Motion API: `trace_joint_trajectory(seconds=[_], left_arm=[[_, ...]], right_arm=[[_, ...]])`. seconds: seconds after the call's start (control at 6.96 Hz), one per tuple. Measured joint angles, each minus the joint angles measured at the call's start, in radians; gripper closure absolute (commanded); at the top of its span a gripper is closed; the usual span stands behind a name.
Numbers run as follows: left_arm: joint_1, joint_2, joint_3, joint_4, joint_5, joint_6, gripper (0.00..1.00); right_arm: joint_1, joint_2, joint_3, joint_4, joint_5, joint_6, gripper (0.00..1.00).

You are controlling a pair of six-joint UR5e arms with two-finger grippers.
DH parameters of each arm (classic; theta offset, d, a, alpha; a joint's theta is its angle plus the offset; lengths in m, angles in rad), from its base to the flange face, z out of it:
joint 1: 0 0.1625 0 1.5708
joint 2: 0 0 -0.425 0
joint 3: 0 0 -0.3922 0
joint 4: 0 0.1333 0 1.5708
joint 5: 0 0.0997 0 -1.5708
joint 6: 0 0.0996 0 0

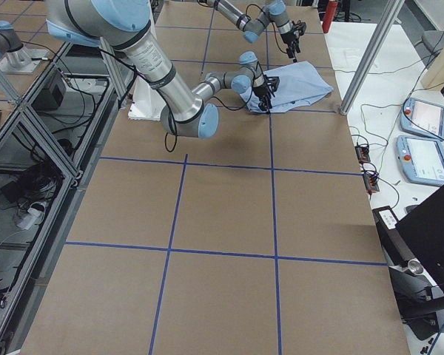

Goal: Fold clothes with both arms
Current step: 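Drag the collar end with the right gripper toward the robot, rotating the shirt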

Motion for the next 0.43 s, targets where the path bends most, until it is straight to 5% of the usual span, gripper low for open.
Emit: trace_joint_trajectory(seconds=[0.14,0.43], left_arm=[[0.000,0.000,0.000,0.000,0.000,0.000,0.00],[0.000,0.000,0.000,0.000,0.000,0.001,0.00]], right_arm=[[-0.001,0.000,0.000,0.000,0.000,0.001,0.95],[-0.001,0.000,0.000,0.000,0.000,0.004,1.00]])
